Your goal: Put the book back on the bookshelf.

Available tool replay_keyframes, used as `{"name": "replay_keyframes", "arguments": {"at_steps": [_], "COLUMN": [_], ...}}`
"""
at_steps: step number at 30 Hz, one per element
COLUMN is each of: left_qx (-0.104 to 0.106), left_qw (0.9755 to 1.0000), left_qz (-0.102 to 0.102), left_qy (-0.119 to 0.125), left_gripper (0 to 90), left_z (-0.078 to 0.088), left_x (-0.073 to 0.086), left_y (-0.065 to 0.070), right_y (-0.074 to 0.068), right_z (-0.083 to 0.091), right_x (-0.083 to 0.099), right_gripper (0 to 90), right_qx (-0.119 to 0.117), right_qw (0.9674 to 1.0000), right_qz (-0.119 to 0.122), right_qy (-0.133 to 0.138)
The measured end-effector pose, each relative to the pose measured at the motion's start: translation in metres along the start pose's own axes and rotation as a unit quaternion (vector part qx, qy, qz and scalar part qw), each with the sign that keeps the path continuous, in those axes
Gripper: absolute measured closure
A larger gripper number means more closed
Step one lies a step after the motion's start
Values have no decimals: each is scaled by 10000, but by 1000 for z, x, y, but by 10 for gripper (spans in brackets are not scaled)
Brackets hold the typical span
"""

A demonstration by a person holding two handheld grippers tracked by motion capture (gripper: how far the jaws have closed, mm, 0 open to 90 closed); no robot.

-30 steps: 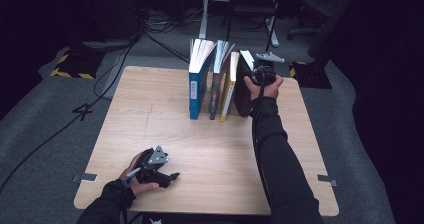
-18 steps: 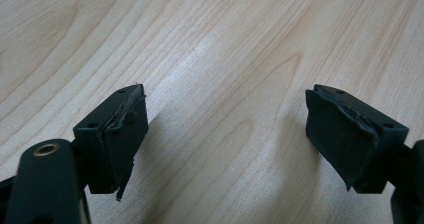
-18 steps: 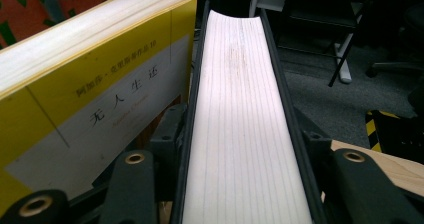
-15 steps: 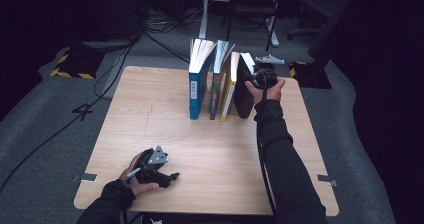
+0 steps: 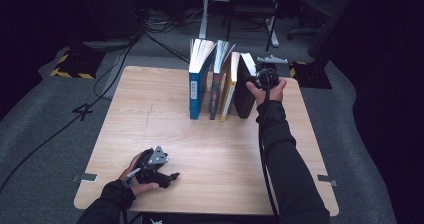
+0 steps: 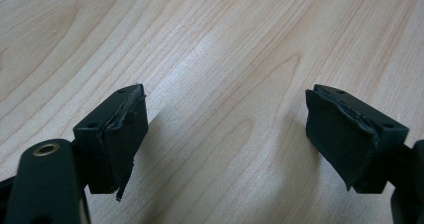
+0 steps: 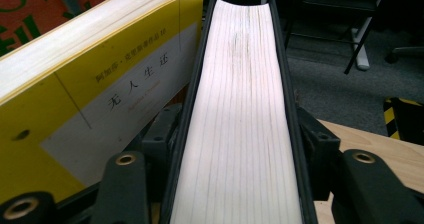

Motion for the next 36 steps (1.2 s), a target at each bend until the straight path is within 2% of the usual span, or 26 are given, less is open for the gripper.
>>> {"name": "replay_keyframes", "arguments": {"at_steps": [6, 9, 15, 23, 24, 28, 29, 33, 34, 36], "left_qx": [-1, -1, 7, 8, 6, 6, 6, 8, 8, 8], "left_qw": [10000, 10000, 10000, 10000, 10000, 10000, 10000, 10000, 10000, 10000], "left_qz": [1, 3, 11, 1, -4, -1, -2, 1, 1, 1], "left_qy": [2, 8, 11, -4, -5, -3, -4, -3, -4, -3], "left_gripper": [175, 176, 174, 173, 173, 173, 173, 173, 173, 173], "left_z": [0, 0, 0, 0, 0, 0, 0, 0, 0, 0], "left_x": [0, 0, 0, 0, 0, 0, 0, 0, 0, 0], "left_y": [0, 0, 0, 0, 0, 0, 0, 0, 0, 0], "right_y": [-1, -1, 3, 4, 3, 1, -1, -4, -4, -3], "right_z": [4, 6, 14, 26, 31, 37, 41, 46, 50, 54], "right_x": [4, 6, 11, 14, 15, 17, 20, 24, 27, 29], "right_gripper": [431, 423, 395, 367, 365, 358, 347, 326, 326, 326], "right_qx": [-60, -116, -356, -381, -312, -417, -435, -449, -488, -499], "right_qw": [9999, 9995, 9984, 9969, 9959, 9949, 9929, 9906, 9886, 9876], "right_qz": [122, 222, 356, 625, 779, 853, 1033, 1210, 1322, 1388], "right_qy": [-61, -196, -269, -302, -328, -332, -395, -447, -522, -540]}}
Point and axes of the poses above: each handheld gripper's, and its own axes: z roughly backward along the jaws, x roughly out of its underside, y roughly to its right, the point moved 3 cm from there along -z, roughly forward along the jaws, and after that the axes turned 1 degree about -x, right-handed, at the moved point
